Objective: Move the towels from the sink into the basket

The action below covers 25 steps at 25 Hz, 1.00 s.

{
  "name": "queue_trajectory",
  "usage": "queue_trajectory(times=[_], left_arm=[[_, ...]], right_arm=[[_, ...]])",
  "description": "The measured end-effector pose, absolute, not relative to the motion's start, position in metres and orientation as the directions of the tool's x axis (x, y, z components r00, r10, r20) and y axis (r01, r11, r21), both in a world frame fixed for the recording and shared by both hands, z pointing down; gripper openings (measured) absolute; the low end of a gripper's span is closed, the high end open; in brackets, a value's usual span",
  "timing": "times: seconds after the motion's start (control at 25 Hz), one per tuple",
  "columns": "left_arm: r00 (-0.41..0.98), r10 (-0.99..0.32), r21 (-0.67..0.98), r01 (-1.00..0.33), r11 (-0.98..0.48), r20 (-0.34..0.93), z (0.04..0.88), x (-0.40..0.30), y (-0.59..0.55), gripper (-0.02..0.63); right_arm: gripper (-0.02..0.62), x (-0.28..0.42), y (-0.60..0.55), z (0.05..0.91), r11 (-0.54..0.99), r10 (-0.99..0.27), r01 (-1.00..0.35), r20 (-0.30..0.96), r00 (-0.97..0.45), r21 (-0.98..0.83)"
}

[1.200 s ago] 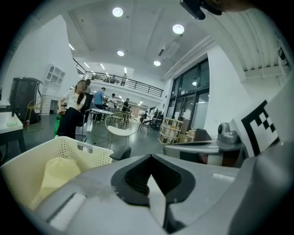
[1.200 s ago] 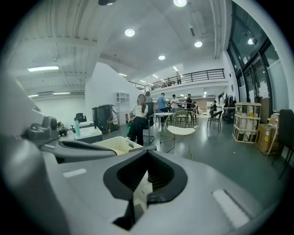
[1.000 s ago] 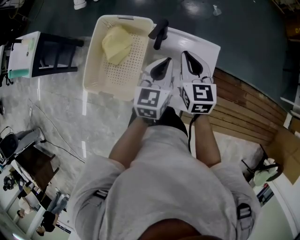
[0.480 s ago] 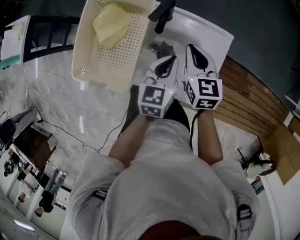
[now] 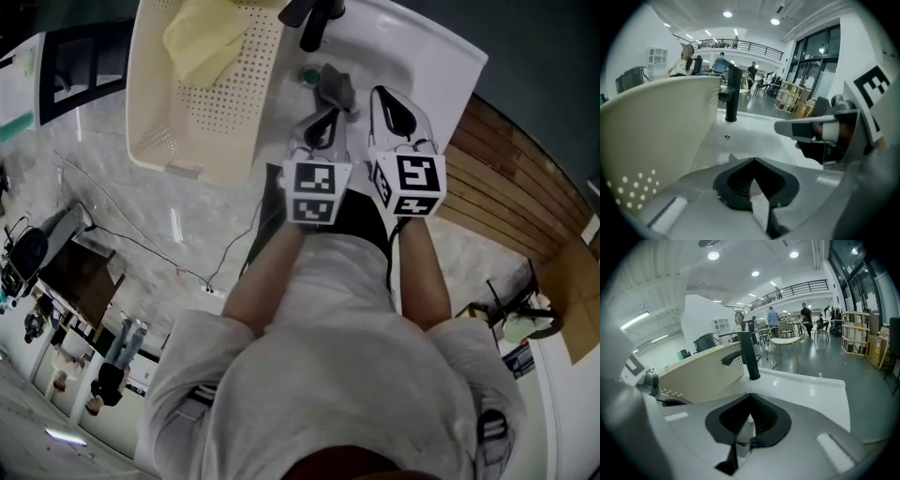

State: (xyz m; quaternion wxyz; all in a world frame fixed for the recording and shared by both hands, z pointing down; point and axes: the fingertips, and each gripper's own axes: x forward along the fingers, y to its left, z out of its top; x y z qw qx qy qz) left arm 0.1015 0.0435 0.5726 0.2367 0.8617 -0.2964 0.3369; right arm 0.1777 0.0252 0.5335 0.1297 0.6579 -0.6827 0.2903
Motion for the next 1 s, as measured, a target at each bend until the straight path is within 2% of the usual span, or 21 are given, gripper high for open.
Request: queue_trajectory(times=[0.2,0.6,0.72,0.76,0.84,1.0], left_arm=[[0.492,-0.292,0.154,-0.681,-0.716,0.82,0.612,0.089,0.046,0.02],[0.408,-0.14,0.176,-0.645,-0.744,0.902,0.651,0.097,0.065,0.022],[0.414,-0.068,0.231,-0.629,-0.742,0.908,0.654,0.108,0.066,0.138],[0.412,-0.049,0.243,-0.625,-0.742,0.91,0.655,0.111,0.065,0.157],[0.391,-0.018,0.25,-0.622,-0.742,0.92,0.661,0.112,0.067,0.179],[0.336,0.01,0.231,-0.624,-0.746,0.942,0.677,0.111,0.07,0.181]], right_arm=[[0.006,0.183,0.027,0.547,-0.043,-0.815,-0.967,0.569,-0.112,-0.251],[0.006,0.207,0.021,0.552,-0.076,-0.822,-0.957,0.56,-0.099,-0.28],[0.006,0.215,0.021,0.551,-0.088,-0.825,-0.955,0.558,-0.09,-0.284],[0.006,0.219,0.022,0.551,-0.093,-0.825,-0.954,0.558,-0.086,-0.285],[0.006,0.226,0.023,0.551,-0.109,-0.826,-0.952,0.559,-0.074,-0.287],[0.006,0.238,0.025,0.554,-0.131,-0.826,-0.948,0.56,-0.057,-0.29]])
